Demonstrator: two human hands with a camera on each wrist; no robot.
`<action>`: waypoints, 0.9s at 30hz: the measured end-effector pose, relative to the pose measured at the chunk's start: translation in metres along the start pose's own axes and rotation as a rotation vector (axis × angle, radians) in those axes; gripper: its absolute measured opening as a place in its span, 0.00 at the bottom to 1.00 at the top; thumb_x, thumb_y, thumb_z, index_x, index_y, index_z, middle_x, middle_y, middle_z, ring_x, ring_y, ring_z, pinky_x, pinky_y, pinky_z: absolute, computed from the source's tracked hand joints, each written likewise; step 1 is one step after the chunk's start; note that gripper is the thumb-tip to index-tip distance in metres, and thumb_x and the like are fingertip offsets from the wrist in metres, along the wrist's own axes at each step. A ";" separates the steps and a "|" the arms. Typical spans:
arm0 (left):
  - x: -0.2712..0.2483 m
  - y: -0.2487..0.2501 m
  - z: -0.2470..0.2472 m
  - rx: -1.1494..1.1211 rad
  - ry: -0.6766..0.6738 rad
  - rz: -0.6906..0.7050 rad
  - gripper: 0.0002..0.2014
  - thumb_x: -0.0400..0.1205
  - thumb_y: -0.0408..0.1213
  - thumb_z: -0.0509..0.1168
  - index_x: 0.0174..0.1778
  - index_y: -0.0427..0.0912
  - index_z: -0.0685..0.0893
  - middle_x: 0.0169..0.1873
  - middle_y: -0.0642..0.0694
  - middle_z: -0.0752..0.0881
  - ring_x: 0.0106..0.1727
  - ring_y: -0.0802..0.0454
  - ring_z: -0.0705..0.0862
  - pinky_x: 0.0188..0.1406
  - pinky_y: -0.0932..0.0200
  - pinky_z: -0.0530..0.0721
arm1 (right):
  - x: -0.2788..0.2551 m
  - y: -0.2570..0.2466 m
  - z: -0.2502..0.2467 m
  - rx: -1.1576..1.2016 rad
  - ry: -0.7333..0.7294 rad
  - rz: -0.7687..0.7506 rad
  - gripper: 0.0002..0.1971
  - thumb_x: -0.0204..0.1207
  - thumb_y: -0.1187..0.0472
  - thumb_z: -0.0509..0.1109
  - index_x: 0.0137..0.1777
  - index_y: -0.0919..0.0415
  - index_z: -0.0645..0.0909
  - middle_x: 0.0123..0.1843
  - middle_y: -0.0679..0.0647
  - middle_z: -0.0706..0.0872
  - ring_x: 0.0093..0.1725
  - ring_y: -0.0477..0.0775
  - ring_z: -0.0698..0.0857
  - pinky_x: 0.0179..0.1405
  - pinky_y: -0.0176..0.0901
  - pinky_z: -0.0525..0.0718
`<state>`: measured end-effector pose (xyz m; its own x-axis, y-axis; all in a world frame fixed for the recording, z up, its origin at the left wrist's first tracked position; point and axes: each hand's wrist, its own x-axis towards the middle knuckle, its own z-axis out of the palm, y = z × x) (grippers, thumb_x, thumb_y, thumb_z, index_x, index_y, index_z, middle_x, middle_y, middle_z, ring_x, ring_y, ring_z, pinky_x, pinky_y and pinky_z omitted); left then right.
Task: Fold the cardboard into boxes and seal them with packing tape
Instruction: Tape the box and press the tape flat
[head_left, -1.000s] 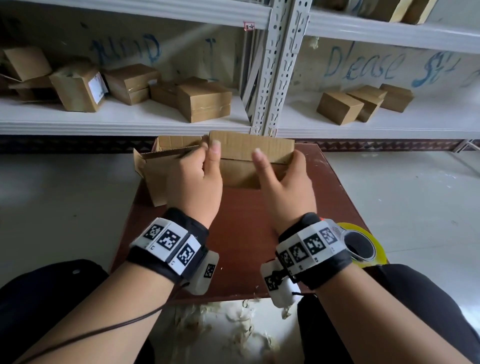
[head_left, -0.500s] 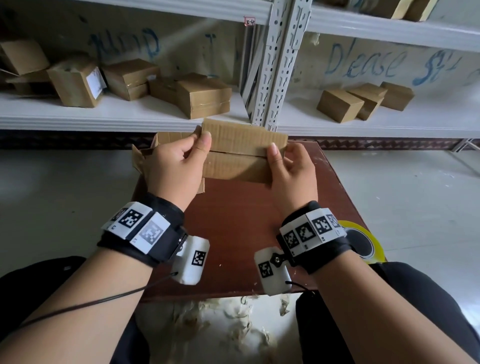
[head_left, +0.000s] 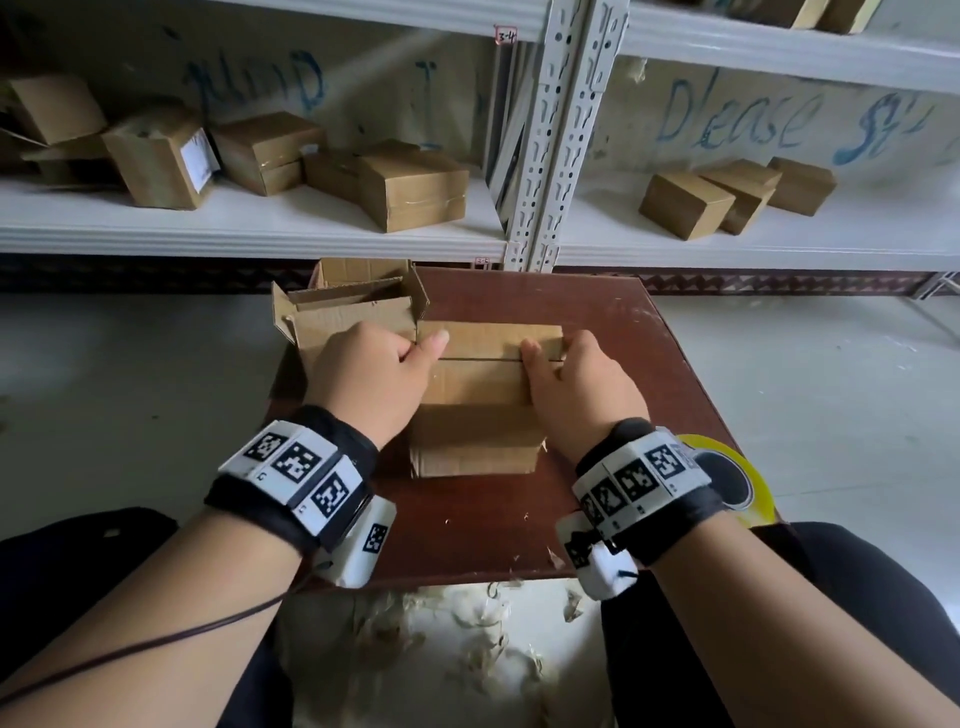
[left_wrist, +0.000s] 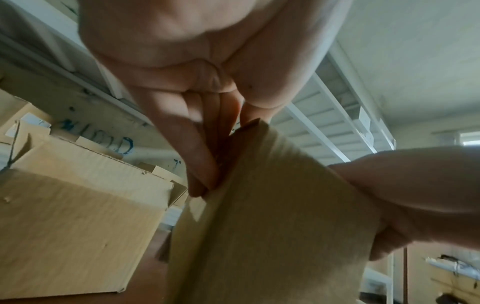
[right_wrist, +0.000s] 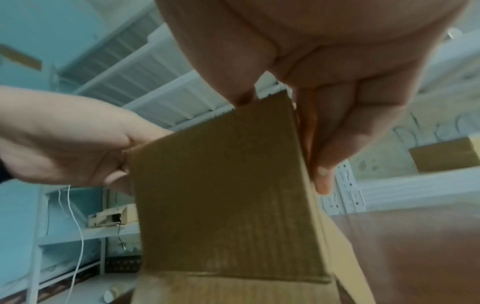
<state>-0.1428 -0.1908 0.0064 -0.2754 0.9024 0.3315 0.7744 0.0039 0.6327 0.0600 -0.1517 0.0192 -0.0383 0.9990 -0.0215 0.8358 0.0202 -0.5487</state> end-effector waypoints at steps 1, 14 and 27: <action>0.000 0.000 0.001 0.042 -0.005 -0.015 0.38 0.87 0.57 0.65 0.14 0.40 0.64 0.12 0.49 0.65 0.20 0.43 0.71 0.27 0.51 0.71 | -0.002 0.001 -0.003 -0.041 -0.008 -0.012 0.30 0.87 0.33 0.56 0.72 0.59 0.73 0.59 0.58 0.87 0.58 0.66 0.86 0.54 0.53 0.82; -0.010 0.001 0.027 -0.514 -0.207 -0.632 0.53 0.60 0.91 0.53 0.45 0.42 0.91 0.41 0.43 0.94 0.43 0.38 0.94 0.52 0.37 0.91 | -0.001 0.003 -0.010 0.341 0.163 -0.182 0.22 0.78 0.50 0.80 0.66 0.56 0.77 0.51 0.46 0.87 0.53 0.52 0.87 0.53 0.49 0.85; -0.016 0.034 0.029 -1.184 -0.309 -0.917 0.28 0.81 0.67 0.64 0.67 0.49 0.85 0.54 0.38 0.94 0.55 0.37 0.92 0.44 0.35 0.93 | 0.000 -0.008 -0.001 0.662 0.228 -0.288 0.42 0.66 0.26 0.78 0.75 0.50 0.81 0.65 0.44 0.90 0.66 0.42 0.87 0.68 0.52 0.87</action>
<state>-0.0958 -0.1932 0.0023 -0.1486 0.8331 -0.5327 -0.5184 0.3931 0.7594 0.0541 -0.1521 0.0245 -0.0309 0.9427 0.3323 0.3032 0.3256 -0.8956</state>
